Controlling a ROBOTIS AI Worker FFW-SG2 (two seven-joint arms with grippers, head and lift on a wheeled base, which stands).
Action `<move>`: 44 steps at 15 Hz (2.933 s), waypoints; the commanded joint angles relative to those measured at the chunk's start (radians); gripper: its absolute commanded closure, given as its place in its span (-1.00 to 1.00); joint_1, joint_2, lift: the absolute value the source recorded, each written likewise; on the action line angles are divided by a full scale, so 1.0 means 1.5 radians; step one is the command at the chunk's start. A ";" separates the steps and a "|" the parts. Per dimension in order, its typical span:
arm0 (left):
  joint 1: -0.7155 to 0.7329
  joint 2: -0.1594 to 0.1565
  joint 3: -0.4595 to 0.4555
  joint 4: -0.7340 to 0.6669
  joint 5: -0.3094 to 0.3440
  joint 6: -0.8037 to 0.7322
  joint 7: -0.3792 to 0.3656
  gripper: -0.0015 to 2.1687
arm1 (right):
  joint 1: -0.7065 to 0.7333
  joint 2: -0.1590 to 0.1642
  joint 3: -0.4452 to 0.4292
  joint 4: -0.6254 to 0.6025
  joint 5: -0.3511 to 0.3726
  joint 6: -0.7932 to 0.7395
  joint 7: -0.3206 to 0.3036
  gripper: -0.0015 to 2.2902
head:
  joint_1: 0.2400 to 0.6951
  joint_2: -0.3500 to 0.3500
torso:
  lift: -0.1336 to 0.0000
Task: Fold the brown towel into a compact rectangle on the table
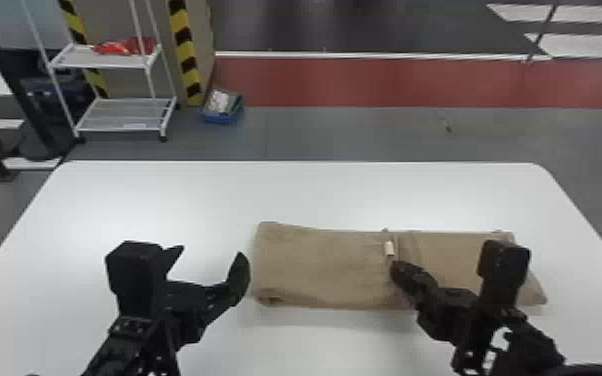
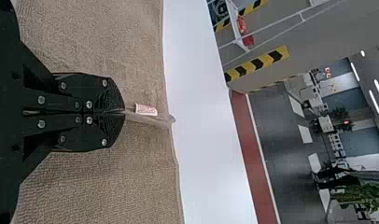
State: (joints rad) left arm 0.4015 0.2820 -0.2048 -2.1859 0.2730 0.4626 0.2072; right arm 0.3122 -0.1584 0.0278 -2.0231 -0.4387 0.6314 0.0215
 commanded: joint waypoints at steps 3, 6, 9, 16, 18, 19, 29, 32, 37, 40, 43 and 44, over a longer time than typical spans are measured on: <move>0.004 0.000 0.004 -0.004 0.000 0.000 0.000 -0.94 | 0.008 -0.002 -0.044 -0.089 -0.029 0.051 0.006 0.09 | 1.00 -0.04 | -0.87; 0.013 0.000 0.008 -0.012 0.000 0.000 0.000 -0.94 | -0.009 -0.006 -0.139 -0.112 -0.047 0.162 0.022 0.09 | 1.00 -0.09 | -0.87; 0.014 -0.001 0.010 -0.010 0.000 -0.004 0.000 -0.94 | -0.041 -0.025 -0.144 -0.020 -0.042 0.192 0.045 0.09 | 1.00 -0.27 | -0.87; -0.005 -0.003 0.011 -0.004 -0.001 0.000 0.004 -0.93 | -0.048 -0.051 -0.247 -0.080 -0.102 0.168 0.083 0.09 | 1.00 -0.35 | -0.87; -0.007 -0.003 0.012 0.000 -0.001 0.000 0.004 -0.93 | -0.054 -0.071 -0.268 -0.060 -0.104 0.170 0.083 0.09 | 1.00 -0.45 | -0.87; -0.010 -0.004 0.012 0.006 0.000 0.000 0.002 -0.93 | -0.060 -0.077 -0.263 -0.021 -0.097 0.166 0.091 0.09 | 1.00 -0.50 | -0.87; -0.031 -0.003 0.011 0.032 0.004 0.008 0.001 -0.93 | -0.071 -0.106 -0.356 -0.038 -0.123 0.196 0.100 0.09 | 1.00 -0.68 | -0.87; -0.029 -0.004 0.010 0.037 0.005 0.002 0.000 -0.93 | -0.072 -0.103 -0.321 0.038 -0.079 0.182 0.122 0.09 | 1.00 -0.76 | -0.87; -0.027 -0.003 0.009 0.037 0.004 0.002 0.001 -0.93 | -0.066 -0.097 -0.343 -0.008 -0.098 0.184 0.129 0.09 | 1.00 -0.78 | -0.87; -0.023 -0.003 0.011 0.035 0.003 -0.002 0.000 -0.93 | -0.066 -0.113 -0.380 -0.032 -0.120 0.184 0.134 0.09 | 1.00 -0.78 | -0.87; -0.018 -0.003 0.011 0.040 0.003 -0.006 0.000 -0.93 | -0.070 -0.121 -0.349 0.064 -0.064 0.149 0.167 0.09 | 1.00 -0.83 | -0.87; -0.016 -0.003 0.011 0.041 0.003 -0.006 0.000 -0.93 | -0.073 -0.119 -0.347 0.098 -0.057 0.110 0.181 0.09 | 1.00 -0.85 | -0.87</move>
State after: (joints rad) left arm 0.3744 0.2777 -0.1887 -2.1289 0.2776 0.4537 0.2071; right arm 0.2079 -0.3434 -0.5040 -1.9458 -0.5528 0.8621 0.2794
